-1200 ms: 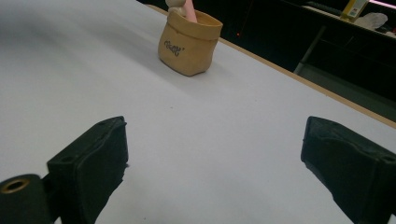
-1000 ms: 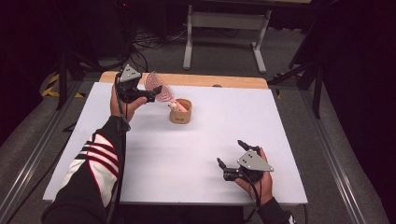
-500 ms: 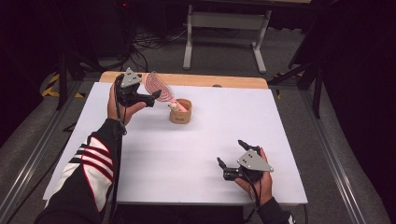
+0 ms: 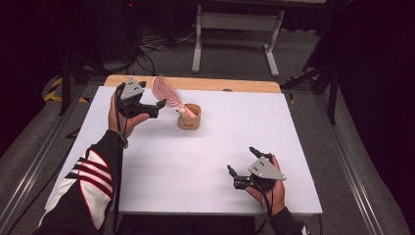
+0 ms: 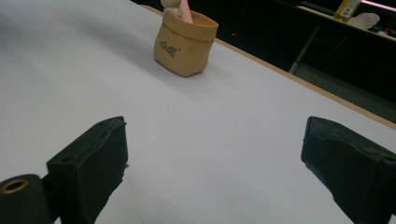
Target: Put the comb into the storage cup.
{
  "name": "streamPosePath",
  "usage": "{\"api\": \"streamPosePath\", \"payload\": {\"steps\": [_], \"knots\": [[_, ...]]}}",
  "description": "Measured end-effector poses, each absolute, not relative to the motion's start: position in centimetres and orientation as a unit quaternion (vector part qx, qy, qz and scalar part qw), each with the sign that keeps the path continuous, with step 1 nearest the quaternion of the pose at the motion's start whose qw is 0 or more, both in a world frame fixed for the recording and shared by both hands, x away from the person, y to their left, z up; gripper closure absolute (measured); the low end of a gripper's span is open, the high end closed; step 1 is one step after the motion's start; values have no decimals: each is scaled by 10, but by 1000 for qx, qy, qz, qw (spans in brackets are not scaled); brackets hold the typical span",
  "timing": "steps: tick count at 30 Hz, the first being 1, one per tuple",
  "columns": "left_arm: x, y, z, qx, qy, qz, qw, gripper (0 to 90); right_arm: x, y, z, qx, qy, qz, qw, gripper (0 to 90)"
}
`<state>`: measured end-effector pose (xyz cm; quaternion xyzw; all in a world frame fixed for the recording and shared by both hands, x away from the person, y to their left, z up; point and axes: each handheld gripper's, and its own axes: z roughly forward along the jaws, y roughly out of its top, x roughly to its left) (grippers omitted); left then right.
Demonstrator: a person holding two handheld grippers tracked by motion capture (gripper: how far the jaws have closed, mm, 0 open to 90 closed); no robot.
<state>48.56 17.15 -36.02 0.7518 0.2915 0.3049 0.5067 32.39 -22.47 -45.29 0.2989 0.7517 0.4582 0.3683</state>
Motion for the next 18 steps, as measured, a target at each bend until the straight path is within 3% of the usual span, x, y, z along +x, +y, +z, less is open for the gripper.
{"api": "streamPosePath", "payload": {"steps": [18], "knots": [[454,176,-367,758,251,311,515,68,325,-223,-454,304,751,456,369,77]]}}
